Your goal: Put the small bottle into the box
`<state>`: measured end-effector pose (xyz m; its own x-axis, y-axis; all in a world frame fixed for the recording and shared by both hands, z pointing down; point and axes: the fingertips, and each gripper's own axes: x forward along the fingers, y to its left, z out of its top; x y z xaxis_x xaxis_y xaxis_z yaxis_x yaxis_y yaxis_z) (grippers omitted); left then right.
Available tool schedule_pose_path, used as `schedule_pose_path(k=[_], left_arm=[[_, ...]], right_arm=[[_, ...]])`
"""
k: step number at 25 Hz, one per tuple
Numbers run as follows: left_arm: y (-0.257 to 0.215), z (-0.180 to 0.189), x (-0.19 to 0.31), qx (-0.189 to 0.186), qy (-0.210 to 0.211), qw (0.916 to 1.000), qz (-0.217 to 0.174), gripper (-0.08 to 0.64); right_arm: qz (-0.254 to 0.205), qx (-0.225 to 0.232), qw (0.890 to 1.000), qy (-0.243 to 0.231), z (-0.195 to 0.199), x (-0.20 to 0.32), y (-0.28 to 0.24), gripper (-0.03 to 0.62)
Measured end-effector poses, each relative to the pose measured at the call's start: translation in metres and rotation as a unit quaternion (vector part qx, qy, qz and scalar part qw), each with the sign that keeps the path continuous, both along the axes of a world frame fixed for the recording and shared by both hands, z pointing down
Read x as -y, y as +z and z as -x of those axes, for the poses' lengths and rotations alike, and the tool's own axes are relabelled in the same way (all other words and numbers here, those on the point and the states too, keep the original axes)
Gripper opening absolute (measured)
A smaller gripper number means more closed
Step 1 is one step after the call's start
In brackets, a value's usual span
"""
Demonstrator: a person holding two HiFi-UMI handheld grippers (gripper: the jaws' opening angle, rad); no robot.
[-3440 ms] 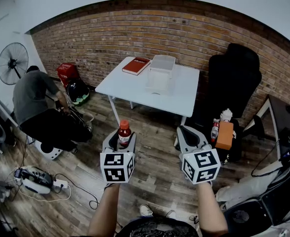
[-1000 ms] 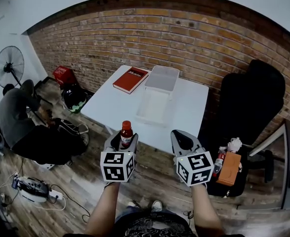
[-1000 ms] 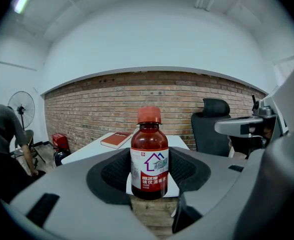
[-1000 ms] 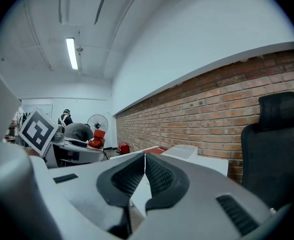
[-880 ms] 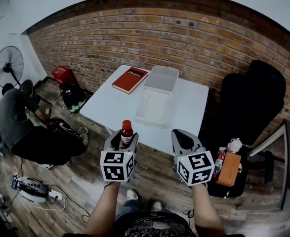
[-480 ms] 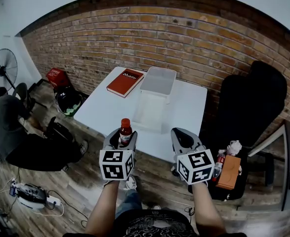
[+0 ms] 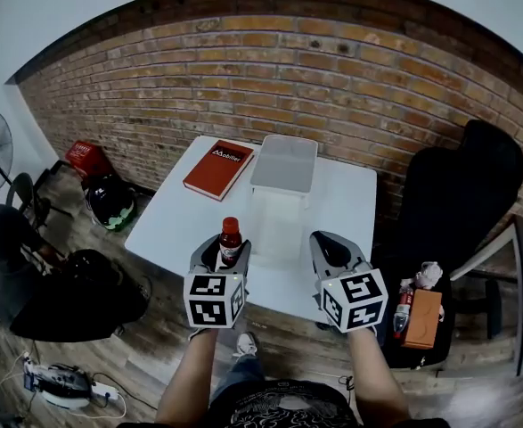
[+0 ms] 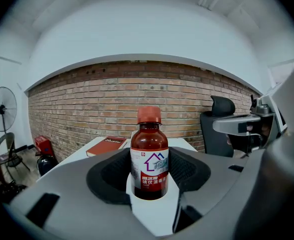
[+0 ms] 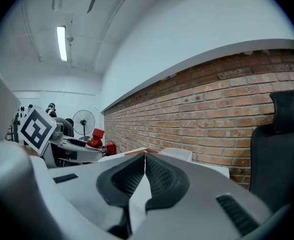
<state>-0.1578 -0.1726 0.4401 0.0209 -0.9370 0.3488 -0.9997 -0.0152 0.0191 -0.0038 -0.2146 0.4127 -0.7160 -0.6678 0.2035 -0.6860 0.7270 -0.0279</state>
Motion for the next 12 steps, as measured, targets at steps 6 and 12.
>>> schedule_pose_path(k=[6,12], left_arm=[[-0.004,0.031,0.053,-0.006,0.043,0.9991,0.005,0.236],[-0.002,0.055,0.095,-0.013,0.089,0.9958,0.013,0.236]], right_arm=[[0.001,-0.007,0.999,0.040,0.029,0.043,-0.008,0.021],[0.000,-0.011,0.997,0.082,0.055,0.074,-0.015,0.021]])
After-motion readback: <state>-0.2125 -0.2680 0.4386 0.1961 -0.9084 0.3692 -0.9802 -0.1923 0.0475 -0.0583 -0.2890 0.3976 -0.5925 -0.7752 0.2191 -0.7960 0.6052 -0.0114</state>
